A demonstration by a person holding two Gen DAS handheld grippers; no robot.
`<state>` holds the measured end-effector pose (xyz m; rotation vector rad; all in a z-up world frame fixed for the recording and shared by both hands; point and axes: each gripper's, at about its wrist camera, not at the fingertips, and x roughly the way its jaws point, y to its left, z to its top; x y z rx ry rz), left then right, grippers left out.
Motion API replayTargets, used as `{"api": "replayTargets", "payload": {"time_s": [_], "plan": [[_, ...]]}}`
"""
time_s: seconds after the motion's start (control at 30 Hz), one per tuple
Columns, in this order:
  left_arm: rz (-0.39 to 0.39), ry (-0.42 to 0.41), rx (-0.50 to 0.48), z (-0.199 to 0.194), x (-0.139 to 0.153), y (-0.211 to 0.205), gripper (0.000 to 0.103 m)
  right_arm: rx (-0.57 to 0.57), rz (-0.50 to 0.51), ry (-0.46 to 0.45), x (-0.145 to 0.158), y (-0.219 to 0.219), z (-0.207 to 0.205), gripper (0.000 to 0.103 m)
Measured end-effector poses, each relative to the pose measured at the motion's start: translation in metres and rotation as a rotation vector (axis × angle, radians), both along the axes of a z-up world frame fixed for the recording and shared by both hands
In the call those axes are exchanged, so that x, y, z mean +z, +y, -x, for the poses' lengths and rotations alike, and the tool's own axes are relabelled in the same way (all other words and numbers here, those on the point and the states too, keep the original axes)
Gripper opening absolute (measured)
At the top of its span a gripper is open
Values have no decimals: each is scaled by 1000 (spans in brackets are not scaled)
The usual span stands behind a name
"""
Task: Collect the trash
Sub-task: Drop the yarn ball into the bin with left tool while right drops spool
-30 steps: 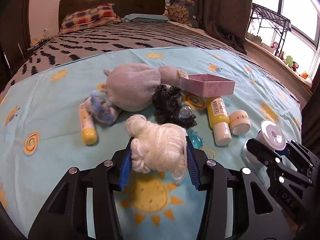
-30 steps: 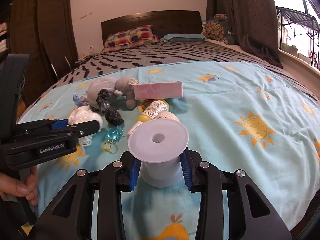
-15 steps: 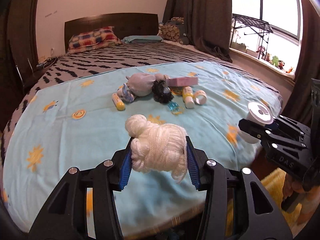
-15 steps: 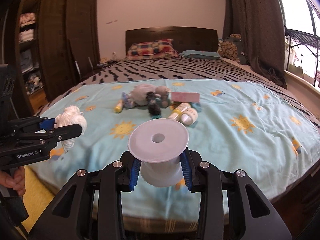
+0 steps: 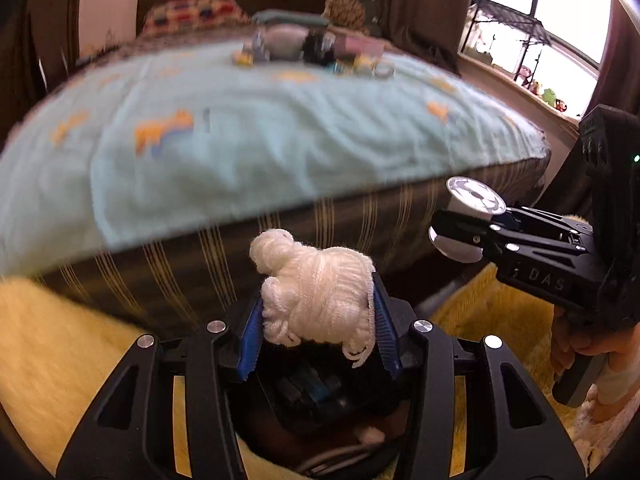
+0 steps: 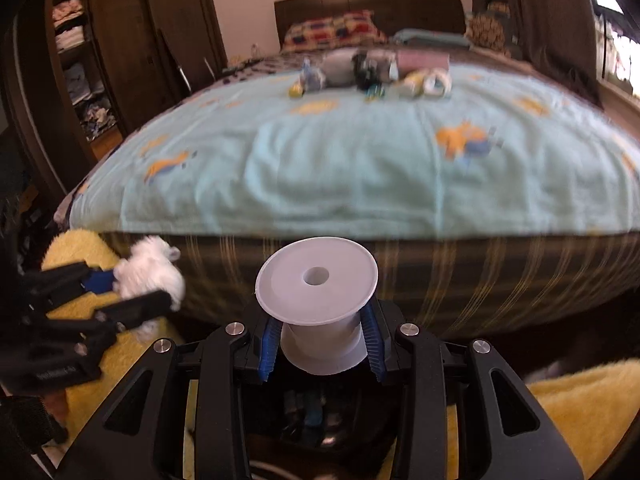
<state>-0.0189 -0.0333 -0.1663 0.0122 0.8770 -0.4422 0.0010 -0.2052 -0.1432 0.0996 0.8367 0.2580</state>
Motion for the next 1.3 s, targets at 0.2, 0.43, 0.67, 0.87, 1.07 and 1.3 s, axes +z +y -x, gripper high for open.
{"api": "replayTargets", "payload": {"time_s": [0.2, 0.43, 0.67, 0.87, 1.07, 1.3], "plan": [[-27, 108, 18, -1, -44, 1, 45, 12, -20, 118, -40, 14, -2, 37], [-43, 190, 21, -10, -77, 4, 45, 29, -21, 228, -73, 19, -8, 37], [-37, 212, 2, -9, -88, 2, 46, 43, -12, 260, -83, 25, -8, 37], [-38, 214, 10, -8, -86, -3, 50, 28, -20, 255, -83, 26, -14, 41], [-51, 184, 20, -8, -71, 5, 72, -11, -34, 251, -81, 9, -20, 63], [-56, 130, 48, -9, -49, 13, 83, -58, -52, 203, -63, -14, -19, 69]]}}
